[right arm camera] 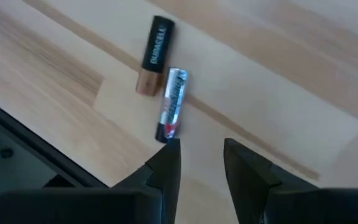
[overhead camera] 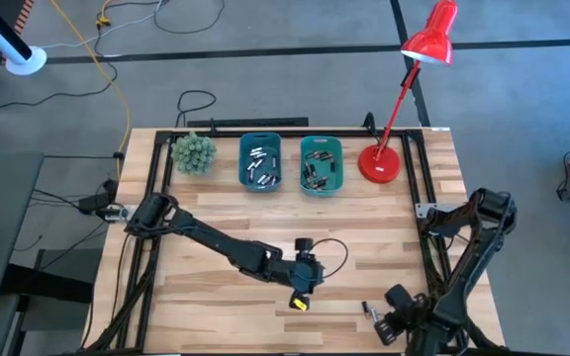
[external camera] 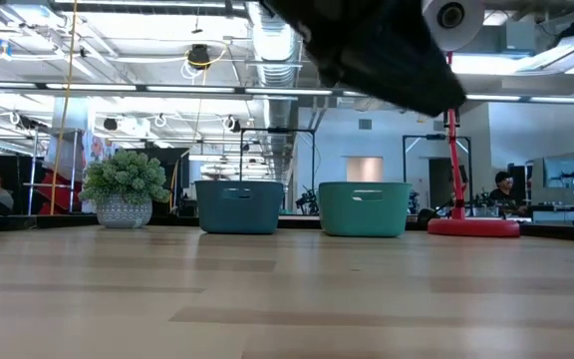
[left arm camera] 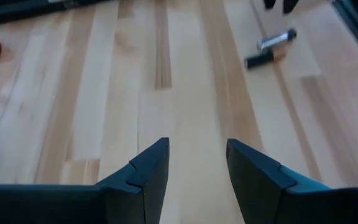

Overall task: Sort batteries
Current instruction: Put the silver battery into the blue bin

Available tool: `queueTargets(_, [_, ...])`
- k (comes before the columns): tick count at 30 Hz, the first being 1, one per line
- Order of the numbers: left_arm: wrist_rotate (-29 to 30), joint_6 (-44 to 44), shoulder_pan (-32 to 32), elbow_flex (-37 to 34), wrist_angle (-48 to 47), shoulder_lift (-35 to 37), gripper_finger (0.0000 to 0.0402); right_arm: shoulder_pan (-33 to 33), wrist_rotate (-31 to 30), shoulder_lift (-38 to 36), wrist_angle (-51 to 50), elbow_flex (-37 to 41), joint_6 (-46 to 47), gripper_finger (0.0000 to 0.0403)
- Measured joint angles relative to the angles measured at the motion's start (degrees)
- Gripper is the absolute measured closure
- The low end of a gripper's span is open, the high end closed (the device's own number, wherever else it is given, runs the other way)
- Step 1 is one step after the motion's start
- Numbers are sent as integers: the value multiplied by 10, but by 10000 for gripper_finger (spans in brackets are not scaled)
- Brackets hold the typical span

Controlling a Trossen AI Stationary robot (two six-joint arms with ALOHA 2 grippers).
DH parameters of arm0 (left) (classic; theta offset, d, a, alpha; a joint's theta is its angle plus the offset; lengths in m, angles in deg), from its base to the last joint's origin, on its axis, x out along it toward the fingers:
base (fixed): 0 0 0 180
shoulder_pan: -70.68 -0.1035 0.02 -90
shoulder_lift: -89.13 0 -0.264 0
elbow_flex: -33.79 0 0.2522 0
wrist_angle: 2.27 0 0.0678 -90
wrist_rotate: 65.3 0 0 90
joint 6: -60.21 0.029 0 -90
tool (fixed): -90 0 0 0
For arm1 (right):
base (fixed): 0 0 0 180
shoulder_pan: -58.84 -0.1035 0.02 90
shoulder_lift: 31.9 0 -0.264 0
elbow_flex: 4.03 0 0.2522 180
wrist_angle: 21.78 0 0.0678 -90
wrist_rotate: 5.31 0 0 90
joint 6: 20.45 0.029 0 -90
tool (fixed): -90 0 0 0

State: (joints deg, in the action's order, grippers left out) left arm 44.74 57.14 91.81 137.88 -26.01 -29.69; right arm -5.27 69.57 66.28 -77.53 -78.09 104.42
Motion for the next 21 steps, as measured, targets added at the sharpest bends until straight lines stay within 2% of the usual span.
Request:
queueTargets(8, [0,-12,2,0,-70,0,247,45,7,34,-70,-70,-13,265])
queueTargets(13, [-5,12,3,0,-74,0,247,64,35,53,-57,-76,-22,265])
queueTargets(21, [-6,29,3,-1,-99,21,247,69,37,62,-61,-76,-18,265])
